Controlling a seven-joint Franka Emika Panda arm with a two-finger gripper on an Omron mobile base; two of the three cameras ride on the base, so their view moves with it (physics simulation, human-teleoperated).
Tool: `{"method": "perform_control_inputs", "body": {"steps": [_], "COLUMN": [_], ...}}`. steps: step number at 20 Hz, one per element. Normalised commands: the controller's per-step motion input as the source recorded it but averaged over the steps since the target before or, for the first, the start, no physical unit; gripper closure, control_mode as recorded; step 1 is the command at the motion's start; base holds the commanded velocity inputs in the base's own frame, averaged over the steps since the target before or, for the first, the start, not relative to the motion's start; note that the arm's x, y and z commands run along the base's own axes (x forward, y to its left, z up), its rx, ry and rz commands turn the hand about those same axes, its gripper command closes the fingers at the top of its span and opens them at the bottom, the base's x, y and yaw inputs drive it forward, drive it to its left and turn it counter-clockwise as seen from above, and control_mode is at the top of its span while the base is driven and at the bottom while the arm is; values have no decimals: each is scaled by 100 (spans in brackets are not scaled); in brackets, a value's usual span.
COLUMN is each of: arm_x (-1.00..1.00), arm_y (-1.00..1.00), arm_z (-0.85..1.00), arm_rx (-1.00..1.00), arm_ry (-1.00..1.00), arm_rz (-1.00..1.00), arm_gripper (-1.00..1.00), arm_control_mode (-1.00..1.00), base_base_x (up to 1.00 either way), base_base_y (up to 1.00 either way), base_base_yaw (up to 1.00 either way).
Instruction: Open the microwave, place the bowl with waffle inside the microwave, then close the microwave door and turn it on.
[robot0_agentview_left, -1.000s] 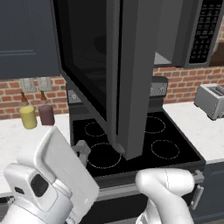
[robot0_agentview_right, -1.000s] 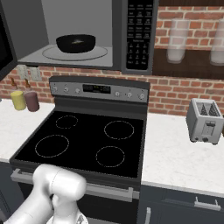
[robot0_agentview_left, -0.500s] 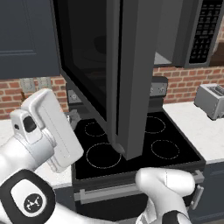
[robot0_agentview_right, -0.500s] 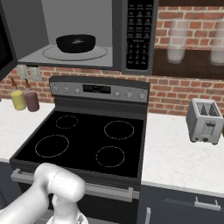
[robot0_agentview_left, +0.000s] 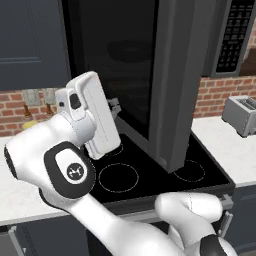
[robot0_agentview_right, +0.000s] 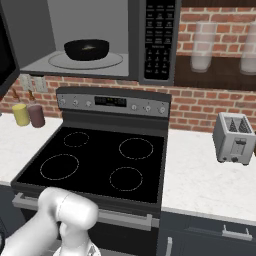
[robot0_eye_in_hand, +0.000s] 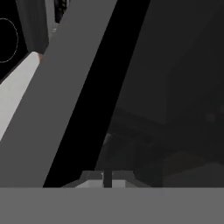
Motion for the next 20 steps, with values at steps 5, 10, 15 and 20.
{"method": "perform_control_inputs", "body": {"steps": [5, 10, 15, 20], "arm_x": [43, 88, 100, 98], "arm_y": [-100, -82, -32, -2], "arm_z": [25, 30, 47, 60], "arm_rx": [0, 0, 1, 6], "arm_ry": [0, 0, -3, -11], "arm_rz": [0, 1, 11, 24], "arm_gripper": [100, 100, 100, 100], "arm_control_mode": [-100, -100, -100, -100], "base_base_x": [0, 0, 0, 0], "base_base_y": [0, 0, 0, 0], "base_base_yaw": [0, 0, 0, 0]}}
